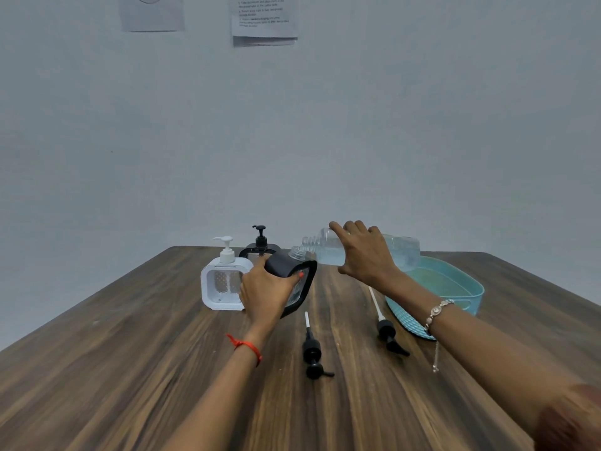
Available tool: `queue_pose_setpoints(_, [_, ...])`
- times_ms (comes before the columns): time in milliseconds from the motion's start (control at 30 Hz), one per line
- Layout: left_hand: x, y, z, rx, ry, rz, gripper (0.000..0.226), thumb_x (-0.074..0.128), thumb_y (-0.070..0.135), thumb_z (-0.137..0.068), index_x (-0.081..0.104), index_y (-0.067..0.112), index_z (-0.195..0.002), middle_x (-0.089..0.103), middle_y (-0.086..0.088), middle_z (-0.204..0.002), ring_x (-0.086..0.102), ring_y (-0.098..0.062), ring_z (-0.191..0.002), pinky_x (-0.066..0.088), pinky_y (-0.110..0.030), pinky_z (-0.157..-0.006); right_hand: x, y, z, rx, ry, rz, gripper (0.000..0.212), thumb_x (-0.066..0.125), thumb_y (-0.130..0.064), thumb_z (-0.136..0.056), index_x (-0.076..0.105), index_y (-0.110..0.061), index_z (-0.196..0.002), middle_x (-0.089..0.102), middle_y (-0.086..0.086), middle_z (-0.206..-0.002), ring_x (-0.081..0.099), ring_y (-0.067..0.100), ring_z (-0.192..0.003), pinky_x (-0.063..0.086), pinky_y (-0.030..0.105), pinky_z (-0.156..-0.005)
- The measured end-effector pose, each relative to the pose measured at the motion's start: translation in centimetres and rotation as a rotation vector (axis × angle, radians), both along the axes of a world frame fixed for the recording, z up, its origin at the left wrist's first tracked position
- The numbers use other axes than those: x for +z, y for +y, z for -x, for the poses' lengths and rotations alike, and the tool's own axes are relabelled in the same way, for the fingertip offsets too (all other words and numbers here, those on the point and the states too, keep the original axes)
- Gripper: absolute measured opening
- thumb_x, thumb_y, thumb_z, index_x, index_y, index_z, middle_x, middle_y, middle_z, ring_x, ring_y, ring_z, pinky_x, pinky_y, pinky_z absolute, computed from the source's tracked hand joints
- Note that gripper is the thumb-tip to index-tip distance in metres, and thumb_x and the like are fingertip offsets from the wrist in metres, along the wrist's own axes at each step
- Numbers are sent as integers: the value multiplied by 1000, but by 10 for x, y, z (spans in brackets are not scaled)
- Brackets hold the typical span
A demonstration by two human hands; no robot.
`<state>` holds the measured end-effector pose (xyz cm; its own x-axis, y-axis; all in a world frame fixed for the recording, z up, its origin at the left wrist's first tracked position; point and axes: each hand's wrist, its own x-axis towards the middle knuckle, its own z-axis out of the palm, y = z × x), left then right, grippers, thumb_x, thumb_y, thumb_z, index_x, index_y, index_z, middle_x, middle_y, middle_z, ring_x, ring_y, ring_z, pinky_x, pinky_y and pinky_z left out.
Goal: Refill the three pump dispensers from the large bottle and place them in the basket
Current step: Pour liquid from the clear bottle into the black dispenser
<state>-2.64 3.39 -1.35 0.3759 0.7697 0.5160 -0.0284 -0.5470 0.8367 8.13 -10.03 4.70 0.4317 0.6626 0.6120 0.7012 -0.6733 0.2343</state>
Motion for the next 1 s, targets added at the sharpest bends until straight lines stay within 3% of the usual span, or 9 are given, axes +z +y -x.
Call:
queue_pose_setpoints(400, [0,2,-1,-11,-41,21,49,84,40,-57,68,23,-100,71,0,-93,64,-22,-91,50,-31,-71,1,2,-3,19,15,-30,78,72,-22,-70,32,-16,-137,52,10,-120,46,28,-112,38,38,-88])
queue_pose_setpoints(567, [3,5,0,-64,-86,65,43,86,32,-57,67,19,-93,71,-1,-90,64,-20,-86,52,-31,-71,4,5,-5,100,124,-194,79,75,-27,-64,37,-15,-133,56,8,-111,50,27,-103,39,35,-78])
queue_pose_setpoints(800, [5,14,-4,-123,-115,122,44,88,27,-55,66,19,-92,71,-1,-86,66,-19,-82,55,-36,-74,5,4,-15,360,535,-584,74,88,-25,-52,48,-18,-114,62,5,-97,57,20,-84,45,25,-65])
queue_pose_setpoints(1000, [5,18,0,-189,-148,191,40,88,18,-57,62,19,-86,64,9,-75,63,-13,-74,53,-26,-67,-17,0,-32,460,959,-812,65,89,-19,-54,54,-21,-109,59,0,-102,59,15,-89,50,25,-71])
